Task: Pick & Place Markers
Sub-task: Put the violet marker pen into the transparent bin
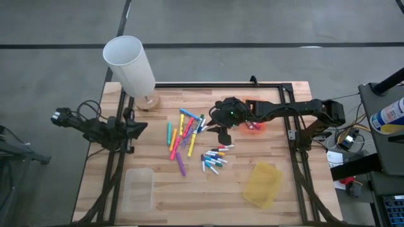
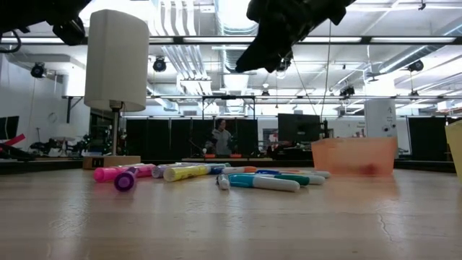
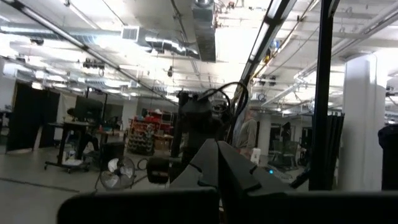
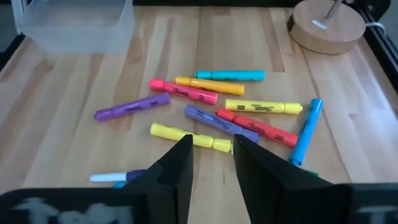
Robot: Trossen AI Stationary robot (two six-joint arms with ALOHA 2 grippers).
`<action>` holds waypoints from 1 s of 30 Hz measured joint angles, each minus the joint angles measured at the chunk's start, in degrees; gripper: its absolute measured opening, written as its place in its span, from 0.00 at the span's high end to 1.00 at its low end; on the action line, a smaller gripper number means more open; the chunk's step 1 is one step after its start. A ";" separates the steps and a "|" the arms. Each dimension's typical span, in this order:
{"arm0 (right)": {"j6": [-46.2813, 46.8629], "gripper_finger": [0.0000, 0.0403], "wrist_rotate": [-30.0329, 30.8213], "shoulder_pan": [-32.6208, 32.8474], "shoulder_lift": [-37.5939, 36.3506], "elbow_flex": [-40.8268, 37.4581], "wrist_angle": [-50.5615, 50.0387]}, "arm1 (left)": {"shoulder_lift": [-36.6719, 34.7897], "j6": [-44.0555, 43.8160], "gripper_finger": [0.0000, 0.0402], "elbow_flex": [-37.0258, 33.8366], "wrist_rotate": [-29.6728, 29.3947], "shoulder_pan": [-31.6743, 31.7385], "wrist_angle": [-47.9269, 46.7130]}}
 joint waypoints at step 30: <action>-6.75 0.80 0.07 1.21 0.08 -4.81 1.20 | 0.42 0.65 1.00 -0.04 0.53 0.07 1.54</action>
